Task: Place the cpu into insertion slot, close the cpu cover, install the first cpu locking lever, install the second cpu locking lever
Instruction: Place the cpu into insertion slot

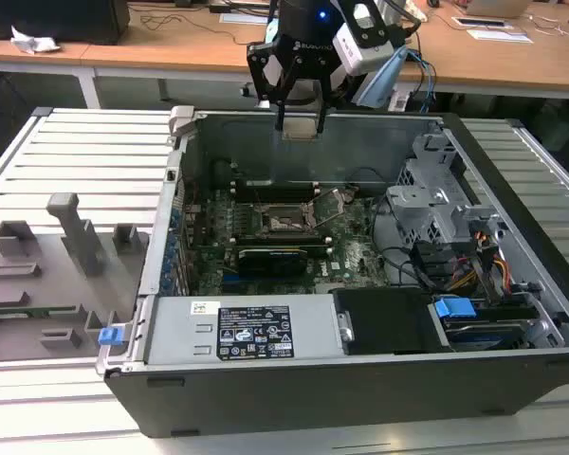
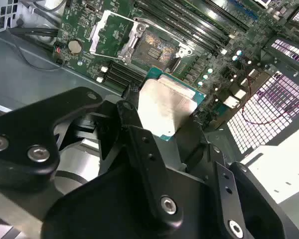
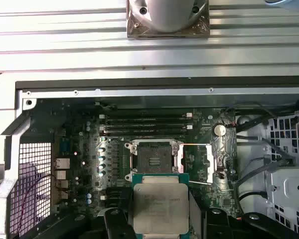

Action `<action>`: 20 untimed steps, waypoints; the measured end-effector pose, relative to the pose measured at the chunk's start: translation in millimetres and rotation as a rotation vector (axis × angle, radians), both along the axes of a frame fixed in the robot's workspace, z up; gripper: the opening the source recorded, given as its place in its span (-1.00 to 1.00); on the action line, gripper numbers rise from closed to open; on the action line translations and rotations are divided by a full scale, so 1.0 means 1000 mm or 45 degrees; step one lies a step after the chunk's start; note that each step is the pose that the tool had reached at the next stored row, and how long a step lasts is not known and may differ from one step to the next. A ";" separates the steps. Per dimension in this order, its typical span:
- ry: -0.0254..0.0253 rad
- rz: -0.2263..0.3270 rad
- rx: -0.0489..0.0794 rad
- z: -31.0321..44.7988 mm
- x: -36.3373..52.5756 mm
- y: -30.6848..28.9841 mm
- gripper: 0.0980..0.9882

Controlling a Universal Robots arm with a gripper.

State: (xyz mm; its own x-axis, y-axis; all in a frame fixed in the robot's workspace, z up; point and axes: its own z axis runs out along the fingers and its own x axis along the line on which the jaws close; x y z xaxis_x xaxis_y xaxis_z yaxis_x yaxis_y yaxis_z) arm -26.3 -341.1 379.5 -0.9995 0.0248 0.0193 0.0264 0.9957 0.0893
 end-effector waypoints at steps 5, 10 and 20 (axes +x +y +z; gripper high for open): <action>0.0000 -0.001 0.000 0.0000 0.0000 -0.0022 -0.01; 0.0000 -0.021 0.000 0.0000 0.0000 -0.0022 -0.01; 0.0000 -0.067 0.000 -0.0007 0.0000 -0.0025 -0.01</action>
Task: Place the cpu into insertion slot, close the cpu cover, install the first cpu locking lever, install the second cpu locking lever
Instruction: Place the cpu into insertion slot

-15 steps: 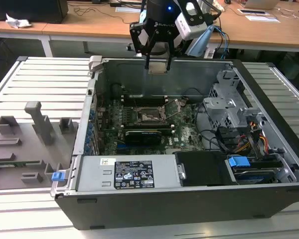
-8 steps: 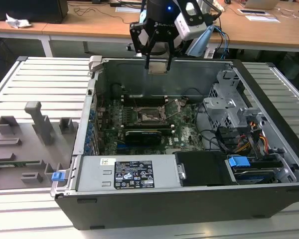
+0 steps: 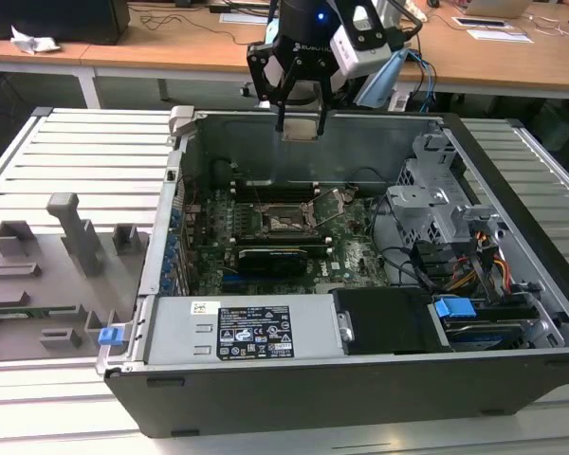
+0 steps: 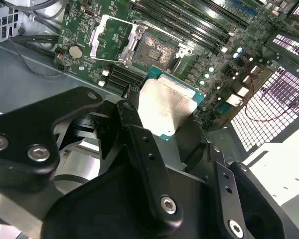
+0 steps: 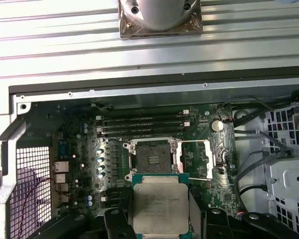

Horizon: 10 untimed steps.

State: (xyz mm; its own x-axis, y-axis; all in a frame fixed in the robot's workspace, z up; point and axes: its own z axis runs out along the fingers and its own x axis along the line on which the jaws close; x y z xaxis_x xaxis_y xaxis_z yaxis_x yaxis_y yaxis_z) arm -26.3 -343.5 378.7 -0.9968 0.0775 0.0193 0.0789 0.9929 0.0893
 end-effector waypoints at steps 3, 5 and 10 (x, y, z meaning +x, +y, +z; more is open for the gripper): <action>0.0000 -0.012 0.000 -0.0001 0.0000 0.0000 -0.01; 0.0000 -0.023 0.000 -0.0001 0.0000 0.0000 -0.01; -0.0001 -0.046 0.000 -0.0002 0.0000 0.0000 -0.01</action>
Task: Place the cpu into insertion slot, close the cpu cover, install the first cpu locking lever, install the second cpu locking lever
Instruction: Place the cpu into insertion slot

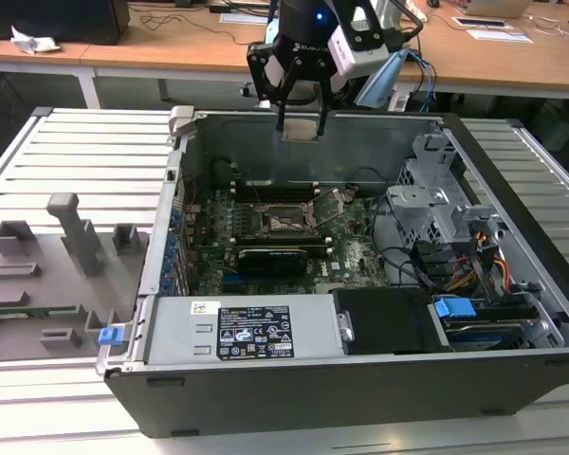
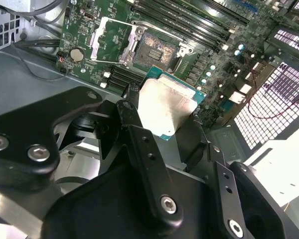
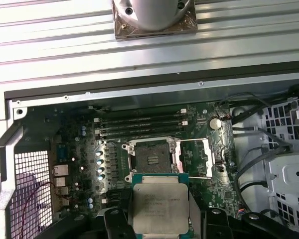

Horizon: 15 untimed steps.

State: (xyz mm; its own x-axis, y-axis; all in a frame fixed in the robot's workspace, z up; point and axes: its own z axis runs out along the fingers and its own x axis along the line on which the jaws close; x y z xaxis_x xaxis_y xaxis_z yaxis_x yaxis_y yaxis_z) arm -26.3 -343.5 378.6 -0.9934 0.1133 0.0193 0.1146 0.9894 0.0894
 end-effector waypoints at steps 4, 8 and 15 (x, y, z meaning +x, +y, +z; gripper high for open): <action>0.0000 -0.025 0.000 0.0000 0.0000 0.0000 -0.01; 0.0001 -0.097 0.000 -0.0002 0.0000 0.0000 -0.01; 0.0000 -0.126 0.000 -0.0008 0.0000 -0.0028 -0.01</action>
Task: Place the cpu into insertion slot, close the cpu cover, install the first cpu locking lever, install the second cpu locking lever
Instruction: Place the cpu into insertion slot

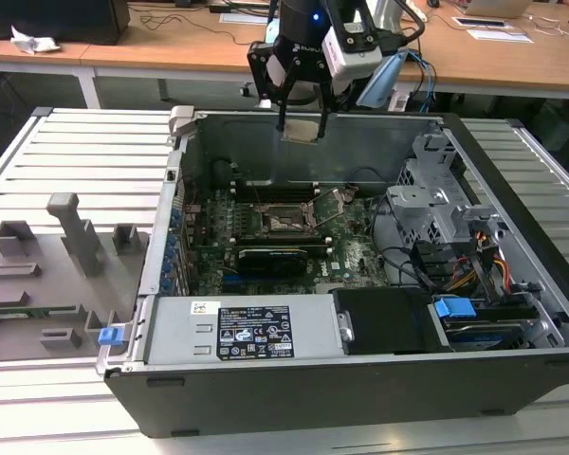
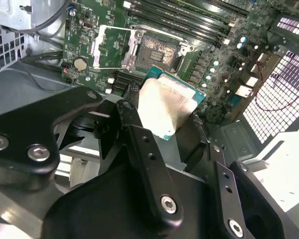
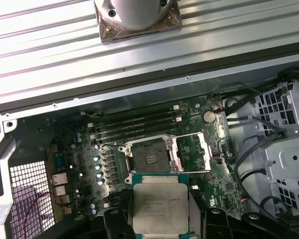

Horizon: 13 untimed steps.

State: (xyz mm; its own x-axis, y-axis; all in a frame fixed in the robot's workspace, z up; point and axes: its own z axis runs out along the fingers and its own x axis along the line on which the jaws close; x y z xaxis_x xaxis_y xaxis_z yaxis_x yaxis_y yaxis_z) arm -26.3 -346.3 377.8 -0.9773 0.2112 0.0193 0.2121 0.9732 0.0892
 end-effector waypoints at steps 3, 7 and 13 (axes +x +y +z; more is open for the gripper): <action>0.0001 -0.010 -0.001 -0.0002 0.0000 -0.0004 -0.01; 0.0001 -0.061 -0.001 -0.0002 0.0000 -0.0004 -0.01; 0.0001 -0.112 -0.001 -0.0003 0.0000 -0.0004 -0.01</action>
